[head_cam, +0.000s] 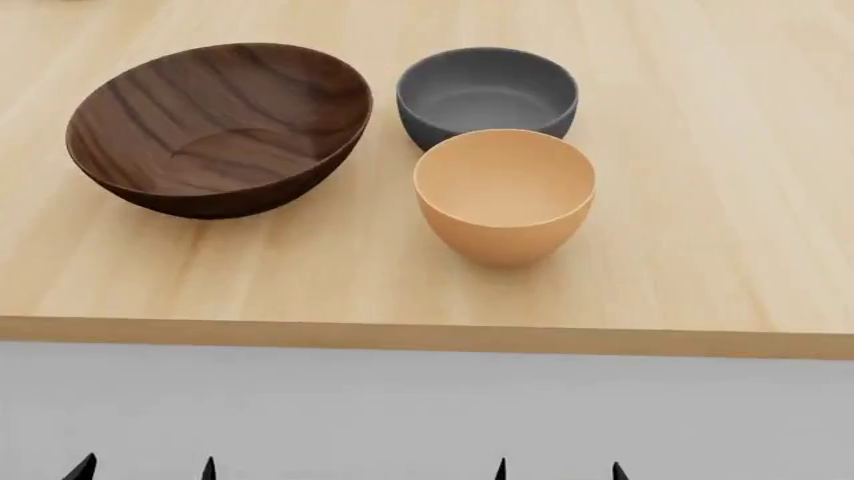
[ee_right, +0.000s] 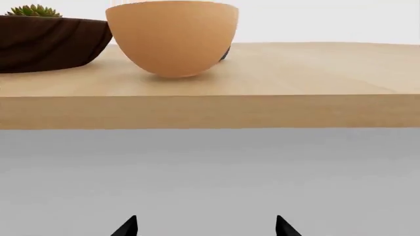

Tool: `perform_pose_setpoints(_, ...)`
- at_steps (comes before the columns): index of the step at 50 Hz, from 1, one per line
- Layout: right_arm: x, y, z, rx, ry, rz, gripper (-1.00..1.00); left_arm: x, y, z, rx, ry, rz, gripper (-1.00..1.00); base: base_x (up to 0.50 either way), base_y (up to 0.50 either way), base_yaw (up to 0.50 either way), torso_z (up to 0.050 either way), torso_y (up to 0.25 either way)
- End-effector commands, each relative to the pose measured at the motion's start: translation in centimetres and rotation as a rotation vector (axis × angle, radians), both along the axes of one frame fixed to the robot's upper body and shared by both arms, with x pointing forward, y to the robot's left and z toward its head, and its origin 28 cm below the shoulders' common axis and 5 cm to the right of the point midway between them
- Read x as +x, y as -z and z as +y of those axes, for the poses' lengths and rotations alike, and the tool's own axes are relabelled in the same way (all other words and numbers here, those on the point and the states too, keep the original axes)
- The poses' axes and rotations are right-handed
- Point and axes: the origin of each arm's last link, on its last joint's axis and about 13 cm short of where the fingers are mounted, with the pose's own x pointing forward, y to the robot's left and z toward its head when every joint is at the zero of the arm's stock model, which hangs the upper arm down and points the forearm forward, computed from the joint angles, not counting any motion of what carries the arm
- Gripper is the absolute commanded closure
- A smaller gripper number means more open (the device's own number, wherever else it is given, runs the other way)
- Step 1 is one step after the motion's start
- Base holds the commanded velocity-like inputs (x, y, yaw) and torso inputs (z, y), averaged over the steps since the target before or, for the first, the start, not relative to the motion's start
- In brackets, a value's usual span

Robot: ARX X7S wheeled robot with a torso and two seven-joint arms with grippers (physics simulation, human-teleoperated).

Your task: Stack the bowls from largest to smallest.

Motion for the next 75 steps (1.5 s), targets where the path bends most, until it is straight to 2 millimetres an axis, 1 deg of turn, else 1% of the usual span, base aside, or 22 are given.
perform_pose_setpoints(1,0.1,-2.8,-0.3,0.014,0.014,-0.012,-1.00,-0.2,-1.4,0.0,0.010,0.029,-0.001,-1.00,0.00,0.00,0.00,0.000,0.000)
perform_pose_setpoints(2,0.1,-4.0,-0.3,0.011,0.017,-0.027,-1.00,-0.2,-1.8,-0.1,0.046,0.037,-0.012,-1.00,0.00,0.00,0.00,0.000,0.000)
perform_pose_setpoints(4,0.0,-6.7,-0.3,0.032,0.021,-0.054,-1.00,-0.4,-4.3,0.0,0.017,0.031,-0.038,-1.00,0.00,0.00,0.00,0.000,0.000)
perform_pose_setpoints(5,-0.1,-7.1,-0.3,0.027,0.020,-0.058,-1.00,-0.6,-5.1,0.0,0.002,0.027,-0.045,-1.00,0.00,0.00,0.00,0.000,0.000)
perform_pose_setpoints(6,-0.5,-7.9,-0.4,0.025,0.020,-0.064,-1.00,-0.8,-6.7,0.2,-0.019,0.015,-0.068,-1.00,0.00,0.00,0.00,0.000,0.000)
perform_pose_setpoints(10,-1.2,-9.8,-0.6,0.019,0.015,-0.079,-1.00,-1.5,-9.5,0.4,-0.016,0.010,-0.077,-1.00,0.00,0.00,0.00,0.000,0.000)
perform_pose_setpoints(14,-1.8,-11.6,-0.7,0.008,0.008,-0.102,-1.00,-2.1,-10.5,0.1,-0.010,0.045,-0.066,-1.00,0.00,0.00,0.00,0.000,0.000)
perform_pose_setpoints(21,-2.4,-13.0,-1.2,-0.005,0.014,-0.107,-1.00,-2.7,-12.7,0.5,-0.014,0.043,-0.086,-1.00,0.00,0.00,0.00,0.000,0.000)
perform_pose_setpoints(24,-2.6,-13.5,-1.3,-0.003,0.015,-0.112,-1.00,-2.8,-12.9,0.6,0.007,0.050,-0.111,-1.00,0.00,0.00,0.00,0.000,0.000)
perform_pose_setpoints(25,-2.7,-13.5,-1.3,-0.005,0.013,-0.109,-1.00,-2.8,-13.1,0.7,-0.008,0.038,-0.186,-1.00,0.00,0.00,0.00,0.000,0.000)
perform_pose_setpoints(29,-2.5,-13.4,-1.3,-0.020,0.018,-0.095,-1.00,-2.5,-12.4,0.9,0.005,0.044,-0.152,-1.00,0.00,0.00,0.00,0.050,0.000)
perform_pose_setpoints(34,-2.4,-13.3,-1.6,-0.021,0.023,-0.087,-1.00,-2.7,-12.8,0.9,0.004,0.048,-0.156,-1.00,0.00,0.00,0.00,0.050,0.000)
perform_pose_setpoints(37,-2.3,-13.3,-1.7,-0.022,0.032,-0.085,-1.00,-2.5,-12.4,1.0,-0.003,0.048,-0.143,-1.00,0.00,0.00,0.00,0.050,0.000)
perform_pose_setpoints(50,-2.2,-14.1,-2.9,-0.025,0.064,-0.088,-1.00,-2.6,-12.7,1.1,-0.017,0.062,-0.146,-1.00,0.00,0.00,0.00,0.050,0.000)
perform_pose_setpoints(66,-2.1,-13.6,-2.6,-0.057,0.056,-0.063,-1.00,-2.5,-12.7,1.4,-0.024,0.056,-0.135,-1.00,0.00,0.00,0.00,0.050,0.000)
perform_pose_setpoints(67,-2.1,-13.7,-2.7,-0.025,0.059,-0.078,-1.00,-2.4,-12.7,1.4,-0.018,0.047,-0.099,-1.00,0.00,0.00,0.00,0.050,0.000)
perform_pose_setpoints(68,-2.1,-13.7,-2.7,-0.025,0.066,-0.080,-1.00,-2.3,-12.7,1.5,-0.042,0.027,-0.092,-1.00,0.00,0.00,0.00,0.000,0.000)
perform_pose_setpoints(69,-2.2,-14.1,-2.9,-0.010,0.075,-0.111,-1.00,-2.1,-13.0,1.8,0.022,-0.027,-0.106,-1.00,0.00,0.00,0.00,0.000,0.000)
perform_pose_setpoints(70,-2.2,-14.1,-3.0,-0.023,0.093,-0.120,-1.00,-2.2,-13.1,1.7,0.027,-0.021,-0.097,-1.00,0.00,0.00,0.00,0.000,0.000)
perform_pose_setpoints(71,-2.0,-13.9,-3.2,-0.039,0.105,-0.108,-1.00,-2.4,-13.4,1.6,-0.058,0.017,-0.080,-1.00,0.00,0.00,0.00,0.000,0.000)
perform_pose_setpoints(72,-2.0,-14.0,-3.3,-0.024,0.110,-0.127,-1.00,-2.5,-13.7,1.7,-0.013,0.006,-0.099,-1.00,0.00,0.00,0.00,0.000,0.000)
perform_pose_setpoints(75,-2.0,-14.2,-3.5,0.015,0.127,-0.146,-1.00,-2.7,-14.2,1.9,-0.017,0.007,-0.110,-1.00,0.05,0.02,0.00,0.000,0.000)
